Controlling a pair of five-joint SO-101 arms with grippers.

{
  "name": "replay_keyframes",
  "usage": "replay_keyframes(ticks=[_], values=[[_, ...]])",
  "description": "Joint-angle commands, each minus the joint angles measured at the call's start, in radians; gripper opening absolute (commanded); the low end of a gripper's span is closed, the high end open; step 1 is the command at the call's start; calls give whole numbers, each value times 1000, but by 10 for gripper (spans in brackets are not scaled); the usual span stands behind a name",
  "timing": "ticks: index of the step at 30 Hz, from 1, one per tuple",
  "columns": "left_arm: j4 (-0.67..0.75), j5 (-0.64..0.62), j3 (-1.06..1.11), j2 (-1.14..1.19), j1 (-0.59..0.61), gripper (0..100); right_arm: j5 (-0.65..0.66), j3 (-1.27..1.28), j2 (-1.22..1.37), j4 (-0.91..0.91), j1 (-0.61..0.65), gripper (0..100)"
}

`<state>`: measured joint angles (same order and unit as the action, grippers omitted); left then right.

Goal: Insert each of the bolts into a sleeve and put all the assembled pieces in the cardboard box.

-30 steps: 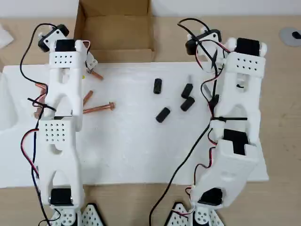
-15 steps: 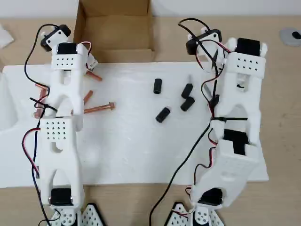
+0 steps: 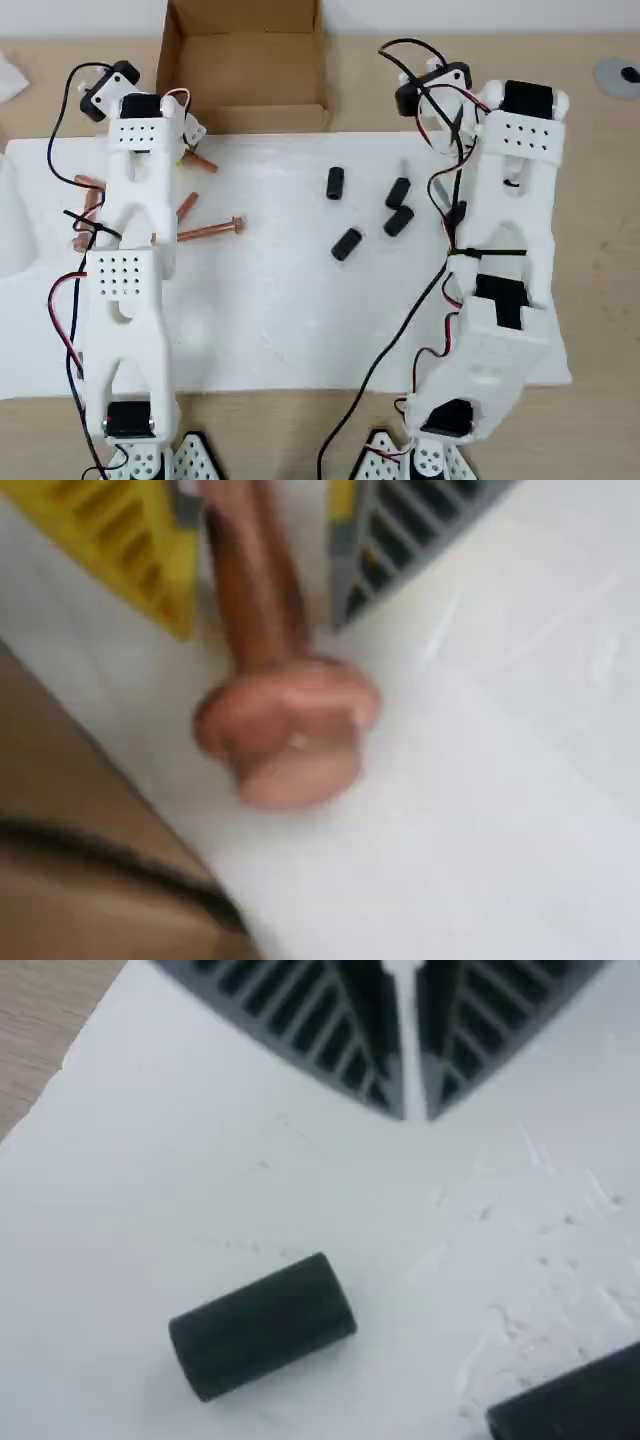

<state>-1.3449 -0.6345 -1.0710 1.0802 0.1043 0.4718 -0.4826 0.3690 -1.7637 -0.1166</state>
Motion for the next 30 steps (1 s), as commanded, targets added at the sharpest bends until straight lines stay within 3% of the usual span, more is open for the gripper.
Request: replay_keyframes(ticks=[1,9,13,18,23,30], values=[[6,6,-11,5,32,0,9,19,-5,-23,22,13],[-63,25,-58,5,29,2,8,48,-7,-23,31,13],[-206,141,-276,5,34,2,3,48,-7,-23,31,13],[-413,387,-491,12,21,2,-83,48,-5,-20,101,13],[-411,565,-399,2,12,2,-183,41,-4,52,237,19],[-411,690,-196,-107,-5,3,-370,-76,108,140,321,147]])
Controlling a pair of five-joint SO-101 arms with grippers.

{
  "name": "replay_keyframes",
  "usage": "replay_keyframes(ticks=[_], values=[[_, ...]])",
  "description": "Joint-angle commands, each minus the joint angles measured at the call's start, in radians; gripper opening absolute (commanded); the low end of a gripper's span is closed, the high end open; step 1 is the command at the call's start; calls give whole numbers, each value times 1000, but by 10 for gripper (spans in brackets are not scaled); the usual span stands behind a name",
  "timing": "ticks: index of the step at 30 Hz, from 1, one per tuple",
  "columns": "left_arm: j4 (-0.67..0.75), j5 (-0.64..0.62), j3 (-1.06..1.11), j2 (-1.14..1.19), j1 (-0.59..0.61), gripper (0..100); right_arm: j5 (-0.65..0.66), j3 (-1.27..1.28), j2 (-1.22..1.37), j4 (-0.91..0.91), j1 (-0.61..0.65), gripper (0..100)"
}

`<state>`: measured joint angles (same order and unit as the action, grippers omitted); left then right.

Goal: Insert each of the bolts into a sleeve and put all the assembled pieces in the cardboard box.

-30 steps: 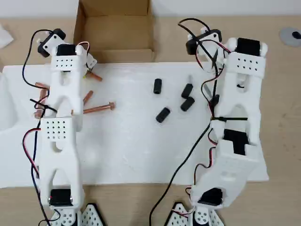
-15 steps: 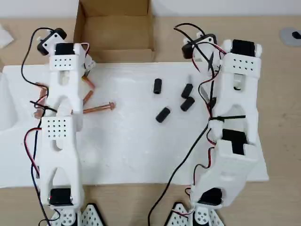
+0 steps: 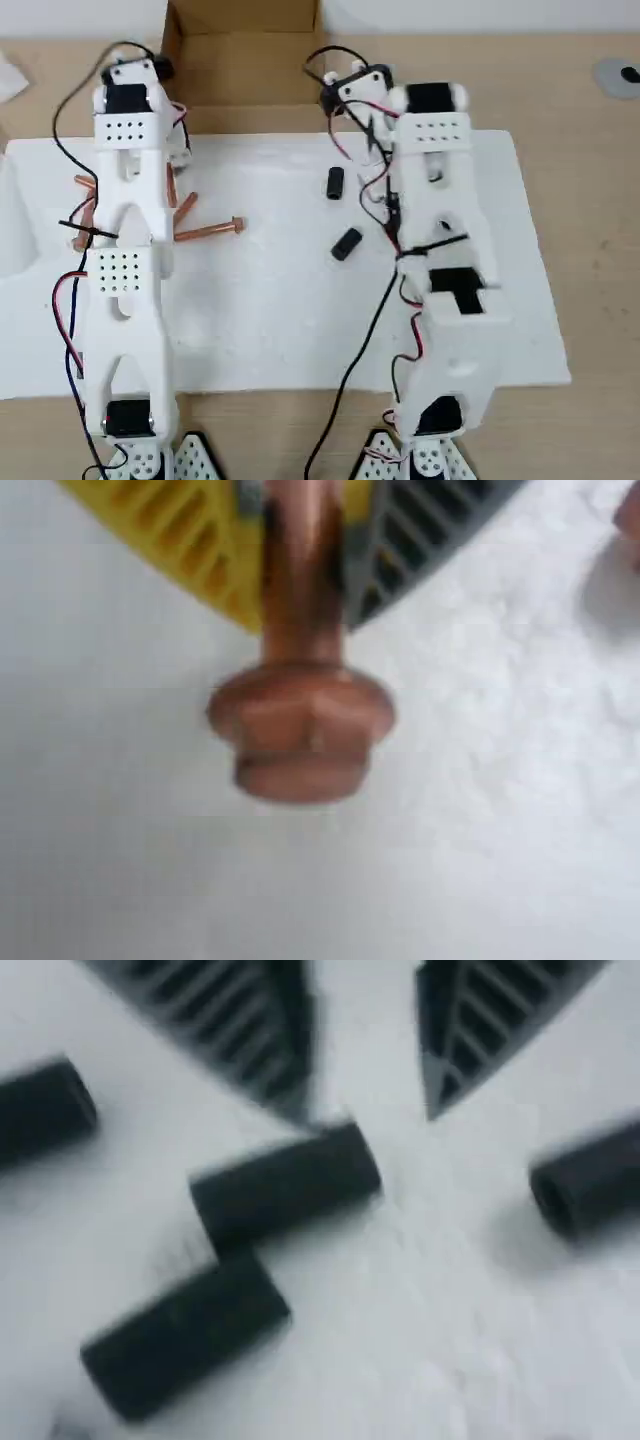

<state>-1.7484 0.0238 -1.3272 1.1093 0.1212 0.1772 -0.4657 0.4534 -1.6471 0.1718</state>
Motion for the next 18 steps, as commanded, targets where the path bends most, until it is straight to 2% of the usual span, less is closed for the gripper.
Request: replay_keyframes(ticks=[1,8,18], values=[[-8,43,104,-168,-26,4,-104,-127,50,21,42,143],[-6,68,420,-432,-69,9,-218,-374,228,-32,110,133],[20,-8,773,-826,-110,10,-226,-645,433,-124,140,133]])
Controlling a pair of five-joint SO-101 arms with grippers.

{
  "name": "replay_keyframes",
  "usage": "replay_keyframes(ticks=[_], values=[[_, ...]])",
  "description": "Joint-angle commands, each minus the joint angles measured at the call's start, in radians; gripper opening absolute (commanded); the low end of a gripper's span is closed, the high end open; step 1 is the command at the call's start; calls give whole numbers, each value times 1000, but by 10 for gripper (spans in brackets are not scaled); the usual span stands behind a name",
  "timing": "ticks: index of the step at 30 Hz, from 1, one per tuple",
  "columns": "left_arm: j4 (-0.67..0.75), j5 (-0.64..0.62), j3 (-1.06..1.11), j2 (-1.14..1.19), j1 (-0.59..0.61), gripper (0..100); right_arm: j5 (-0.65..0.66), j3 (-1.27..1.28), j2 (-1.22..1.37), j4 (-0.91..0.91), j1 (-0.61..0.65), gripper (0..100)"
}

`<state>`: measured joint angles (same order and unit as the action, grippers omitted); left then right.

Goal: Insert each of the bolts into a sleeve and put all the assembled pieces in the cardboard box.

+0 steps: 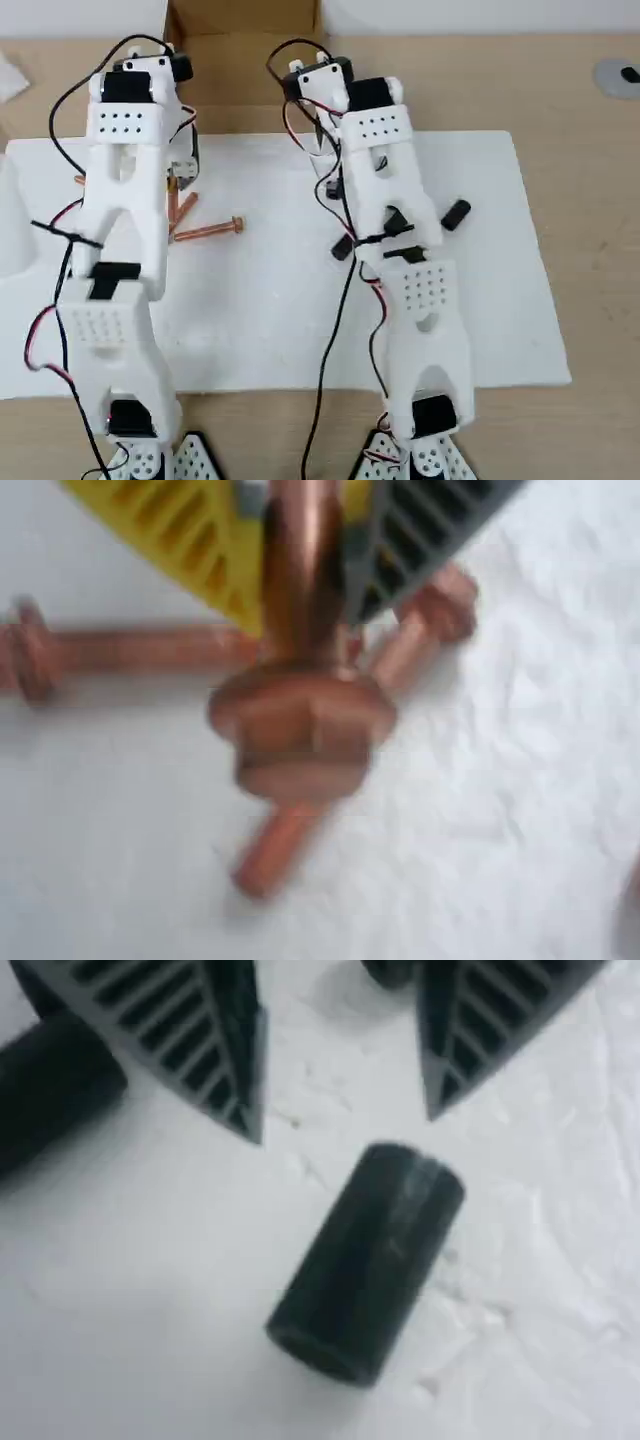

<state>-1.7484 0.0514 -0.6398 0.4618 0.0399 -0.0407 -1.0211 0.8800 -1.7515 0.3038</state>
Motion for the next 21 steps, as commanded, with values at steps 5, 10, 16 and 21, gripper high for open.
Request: replay_keyframes(ticks=[5,10,16,21], values=[[152,-54,434,-464,-51,10,-8,-116,33,-25,8,133],[345,-51,835,-720,-41,10,-8,-110,36,-20,8,133],[560,-51,1148,-917,57,10,-44,-108,38,-15,8,134],[591,-57,1240,-1009,71,9,-157,-117,82,-14,16,134]])
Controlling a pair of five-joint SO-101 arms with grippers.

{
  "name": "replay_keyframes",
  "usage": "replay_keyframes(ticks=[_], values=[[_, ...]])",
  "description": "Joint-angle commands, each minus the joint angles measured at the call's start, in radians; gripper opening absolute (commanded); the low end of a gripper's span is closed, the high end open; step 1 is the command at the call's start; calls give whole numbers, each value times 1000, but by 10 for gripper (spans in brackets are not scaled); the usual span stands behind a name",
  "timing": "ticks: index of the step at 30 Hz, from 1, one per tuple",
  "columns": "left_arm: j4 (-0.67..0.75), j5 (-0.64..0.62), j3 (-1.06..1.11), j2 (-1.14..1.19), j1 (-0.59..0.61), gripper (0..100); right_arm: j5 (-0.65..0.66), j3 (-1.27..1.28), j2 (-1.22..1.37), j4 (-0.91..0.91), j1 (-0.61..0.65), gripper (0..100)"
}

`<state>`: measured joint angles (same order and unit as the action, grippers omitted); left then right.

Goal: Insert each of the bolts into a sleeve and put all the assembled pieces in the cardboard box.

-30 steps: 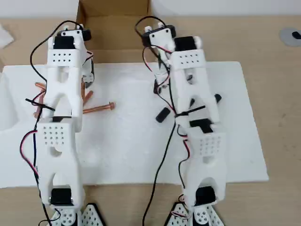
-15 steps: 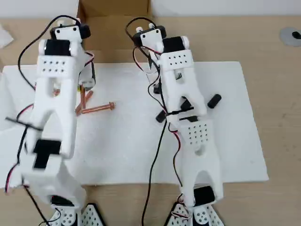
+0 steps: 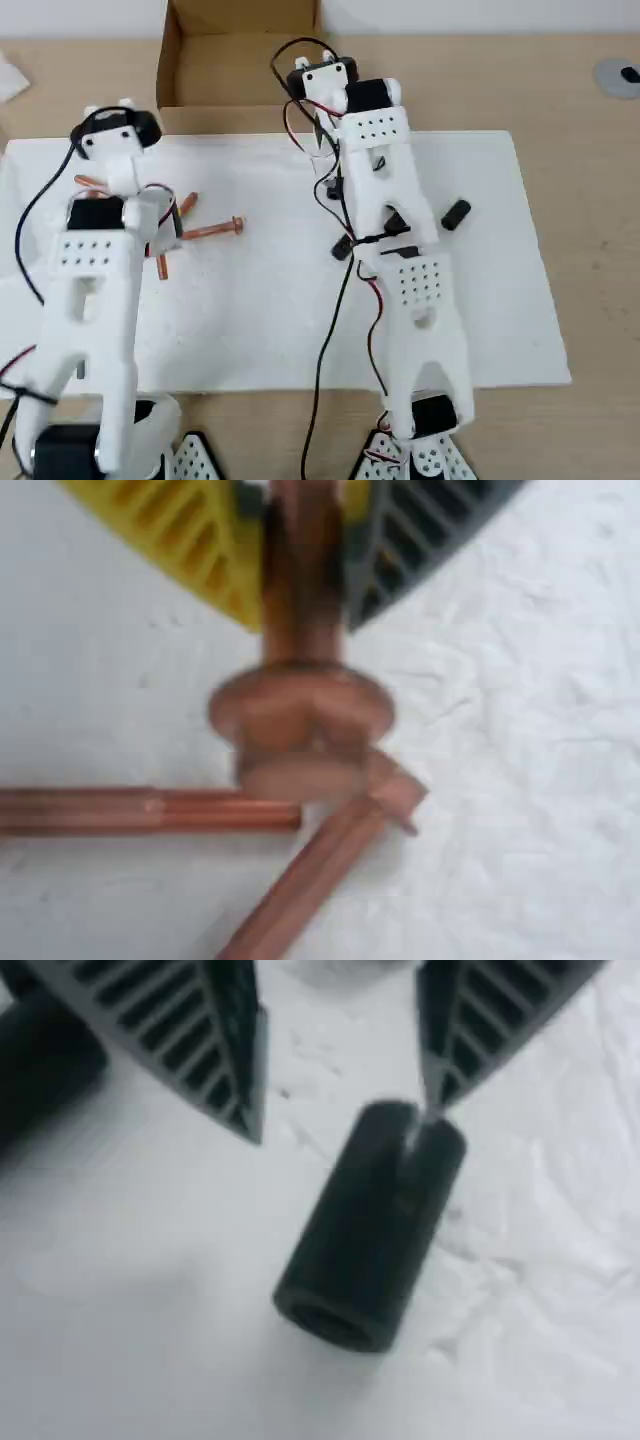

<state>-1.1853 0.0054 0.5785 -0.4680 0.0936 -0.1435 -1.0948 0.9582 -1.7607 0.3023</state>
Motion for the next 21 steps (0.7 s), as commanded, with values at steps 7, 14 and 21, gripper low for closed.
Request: replay_keyframes(ticks=[7,14,21], values=[[31,-14,81,-139,20,9,-146,-44,41,-5,36,134],[31,-14,126,-197,18,9,-146,-45,39,21,35,134],[31,-12,157,-228,18,9,-149,-44,42,60,33,134]])
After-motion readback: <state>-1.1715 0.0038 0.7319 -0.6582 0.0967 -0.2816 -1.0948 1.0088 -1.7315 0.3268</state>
